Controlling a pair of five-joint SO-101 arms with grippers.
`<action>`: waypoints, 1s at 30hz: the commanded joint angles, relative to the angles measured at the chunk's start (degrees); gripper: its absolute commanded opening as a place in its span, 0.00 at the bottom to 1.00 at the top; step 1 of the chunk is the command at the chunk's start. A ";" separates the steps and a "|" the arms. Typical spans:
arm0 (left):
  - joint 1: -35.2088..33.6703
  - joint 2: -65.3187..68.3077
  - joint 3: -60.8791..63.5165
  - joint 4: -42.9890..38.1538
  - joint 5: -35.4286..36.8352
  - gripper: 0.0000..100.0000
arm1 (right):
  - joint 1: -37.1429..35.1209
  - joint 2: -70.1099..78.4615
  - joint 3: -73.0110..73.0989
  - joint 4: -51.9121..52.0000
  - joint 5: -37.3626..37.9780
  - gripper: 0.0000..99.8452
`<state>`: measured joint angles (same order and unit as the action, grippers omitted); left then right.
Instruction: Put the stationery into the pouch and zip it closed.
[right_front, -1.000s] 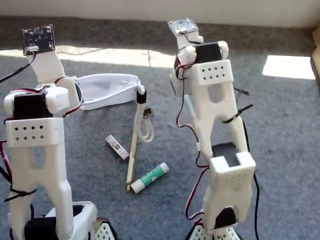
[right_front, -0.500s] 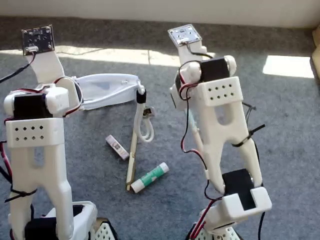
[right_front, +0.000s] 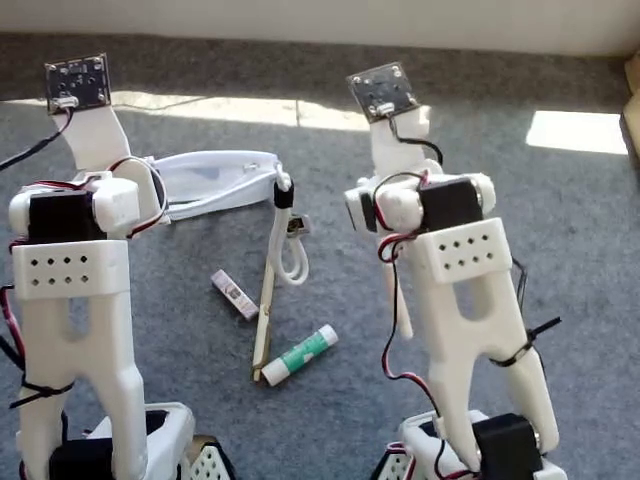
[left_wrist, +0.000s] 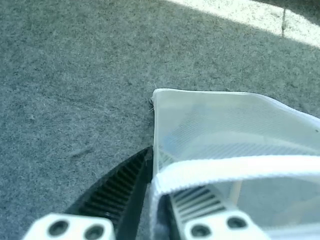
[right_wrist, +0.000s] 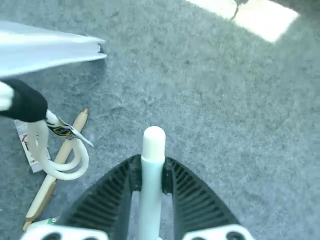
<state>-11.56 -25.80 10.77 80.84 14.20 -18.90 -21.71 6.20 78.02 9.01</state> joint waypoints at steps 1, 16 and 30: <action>1.63 0.92 -0.22 -1.14 0.53 0.01 | -0.40 -6.37 0.22 -1.63 -3.08 0.00; 7.87 0.92 -0.66 -0.97 0.53 0.01 | -0.48 -23.08 0.22 -6.99 -6.15 0.00; 9.71 1.63 -13.41 7.82 -0.53 0.01 | -12.88 -31.78 0.22 -18.24 -6.15 0.00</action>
<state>-3.82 -23.87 1.89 87.25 14.20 -29.80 -51.96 6.90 64.04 3.38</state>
